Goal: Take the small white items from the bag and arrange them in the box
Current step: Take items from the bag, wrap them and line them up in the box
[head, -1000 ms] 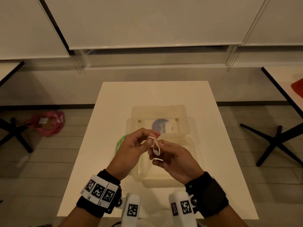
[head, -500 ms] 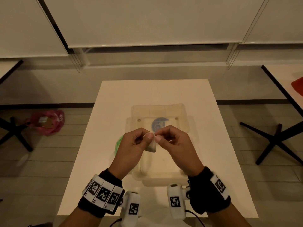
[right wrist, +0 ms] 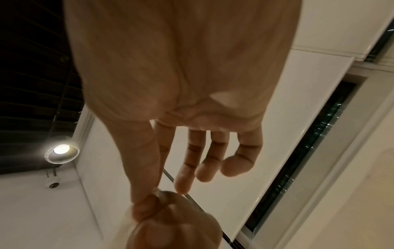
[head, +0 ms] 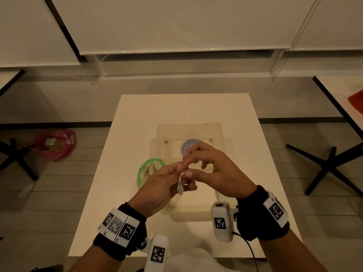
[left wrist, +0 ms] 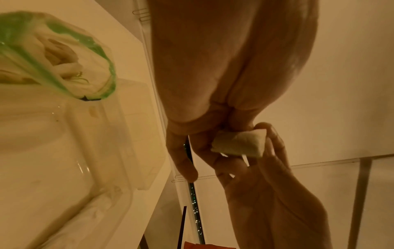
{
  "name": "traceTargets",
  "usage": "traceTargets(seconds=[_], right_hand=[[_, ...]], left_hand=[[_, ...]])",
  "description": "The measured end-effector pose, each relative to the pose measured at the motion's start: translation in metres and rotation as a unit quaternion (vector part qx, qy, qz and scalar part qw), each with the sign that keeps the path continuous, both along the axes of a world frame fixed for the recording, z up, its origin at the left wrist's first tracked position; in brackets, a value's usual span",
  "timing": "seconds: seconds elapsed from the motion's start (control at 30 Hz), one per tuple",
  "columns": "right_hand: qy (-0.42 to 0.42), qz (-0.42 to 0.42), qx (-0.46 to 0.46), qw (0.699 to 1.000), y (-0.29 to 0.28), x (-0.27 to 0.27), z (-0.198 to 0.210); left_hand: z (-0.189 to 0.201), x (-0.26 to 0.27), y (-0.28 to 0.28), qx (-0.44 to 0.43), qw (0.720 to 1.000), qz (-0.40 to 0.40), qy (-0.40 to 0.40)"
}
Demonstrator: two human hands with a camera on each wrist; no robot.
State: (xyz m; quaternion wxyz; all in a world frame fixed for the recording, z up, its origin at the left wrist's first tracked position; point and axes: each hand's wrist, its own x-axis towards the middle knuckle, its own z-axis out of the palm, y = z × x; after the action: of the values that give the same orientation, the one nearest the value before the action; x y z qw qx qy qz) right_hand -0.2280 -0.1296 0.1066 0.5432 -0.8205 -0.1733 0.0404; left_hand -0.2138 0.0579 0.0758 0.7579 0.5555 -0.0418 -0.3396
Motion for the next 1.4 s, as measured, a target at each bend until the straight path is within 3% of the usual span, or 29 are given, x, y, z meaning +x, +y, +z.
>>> traceTargets(seconds=[0.23,0.33,0.47,0.57,0.8,1.03,1.23,1.4], right_hand=[[0.007,-0.006,-0.026,1.000,0.003,0.002,-0.002],[-0.012,-0.042,-0.057,0.997,0.001,0.003,-0.003],[-0.032,-0.044,-0.092,0.994,-0.002,0.005,-0.005],[-0.018,-0.059,-0.076,0.995,-0.003,0.005,-0.004],[0.027,-0.125,-0.079,0.989,-0.015,-0.001,-0.019],[0.076,-0.229,-0.099,0.965,-0.040,0.014,-0.055],[0.170,-0.254,-0.240,0.921,-0.058,0.039,-0.119],[0.227,-0.256,-0.314,0.886,-0.056,0.053,-0.159]], left_hand=[[0.003,-0.003,-0.004,-0.009,1.000,-0.008,0.009],[0.002,-0.002,-0.001,0.069,0.995,0.014,-0.071],[0.001,-0.003,-0.003,0.161,0.968,-0.004,-0.193],[-0.002,-0.004,-0.010,0.184,0.956,0.047,-0.222],[-0.008,-0.004,-0.012,0.177,0.959,0.105,-0.194],[-0.018,-0.004,0.014,0.245,0.943,0.114,-0.193],[-0.037,-0.024,0.076,0.292,0.944,-0.001,-0.156],[-0.095,-0.054,0.131,0.397,0.910,-0.094,-0.079]])
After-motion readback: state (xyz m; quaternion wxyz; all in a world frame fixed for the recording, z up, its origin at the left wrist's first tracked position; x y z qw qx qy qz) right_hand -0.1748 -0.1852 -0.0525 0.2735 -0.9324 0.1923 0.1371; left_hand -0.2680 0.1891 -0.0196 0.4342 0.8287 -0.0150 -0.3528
